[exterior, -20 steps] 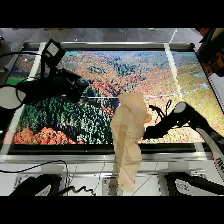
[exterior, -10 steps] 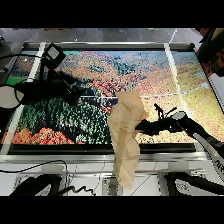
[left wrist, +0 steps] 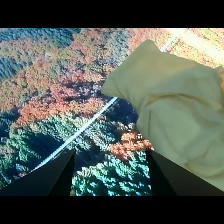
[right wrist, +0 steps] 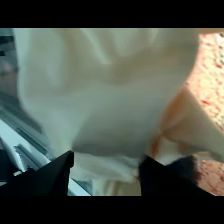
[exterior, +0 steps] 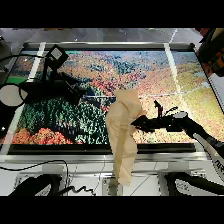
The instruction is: Fold the clothes and pants, and hang the long-sleeved shirts on hangers.
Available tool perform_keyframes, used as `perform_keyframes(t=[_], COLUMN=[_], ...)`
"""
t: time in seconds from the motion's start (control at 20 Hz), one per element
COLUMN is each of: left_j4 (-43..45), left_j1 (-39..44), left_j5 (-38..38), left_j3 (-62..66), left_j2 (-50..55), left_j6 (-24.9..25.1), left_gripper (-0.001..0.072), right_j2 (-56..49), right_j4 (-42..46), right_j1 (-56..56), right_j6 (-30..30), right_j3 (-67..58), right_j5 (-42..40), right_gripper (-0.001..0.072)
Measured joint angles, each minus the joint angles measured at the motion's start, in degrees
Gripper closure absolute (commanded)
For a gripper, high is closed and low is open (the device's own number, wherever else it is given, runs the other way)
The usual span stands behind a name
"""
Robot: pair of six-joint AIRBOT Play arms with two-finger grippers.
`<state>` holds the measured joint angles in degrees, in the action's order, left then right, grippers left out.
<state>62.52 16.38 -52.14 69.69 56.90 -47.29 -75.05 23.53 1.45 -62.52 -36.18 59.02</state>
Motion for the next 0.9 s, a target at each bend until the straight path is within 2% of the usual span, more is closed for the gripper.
perform_keyframes(t=[0.25,0.3,0.35,0.4,0.45,0.65,0.8,0.9], left_j4=[-0.02,-0.04,-0.07,-0.07,-0.11,-0.17,-0.15,-0.09], left_j1=[0.00,0.00,0.00,0.00,0.00,0.00,0.00,0.00], left_j5=[-0.02,-0.02,-0.04,-0.02,-0.04,-0.02,-0.02,-0.04], left_j3=[0.00,0.00,0.00,0.00,0.00,0.00,0.00,0.00], left_j2=[0.24,0.24,0.24,0.24,0.24,0.24,0.24,0.24], left_j6=[-0.55,-0.61,-0.68,-0.70,-0.70,-2.03,-5.66,-8.04], left_gripper=[0.0186,0.0186,0.0186,0.0186,0.0187,0.0187,0.0189,0.0228], right_j2=[0.00,0.00,0.00,0.00,0.00,0.00,0.02,0.02], right_j4=[-3.58,-4.00,-4.55,-5.29,-5.84,-7.37,-8.00,-8.04], right_j1=[0.00,0.00,0.00,0.00,0.00,0.00,0.00,-0.22], right_j6=[0.98,1.09,1.25,1.55,2.01,4.74,5.46,5.33], right_j3=[0.00,0.02,0.00,-0.24,-0.70,-6.99,-18.05,-27.91], right_j5=[-0.68,-0.96,-1.22,-1.18,-0.98,1.60,4.52,5.75], right_gripper=[0.0275,0.0402,0.0568,0.0672,0.0695,0.0695,0.0695,0.0695])
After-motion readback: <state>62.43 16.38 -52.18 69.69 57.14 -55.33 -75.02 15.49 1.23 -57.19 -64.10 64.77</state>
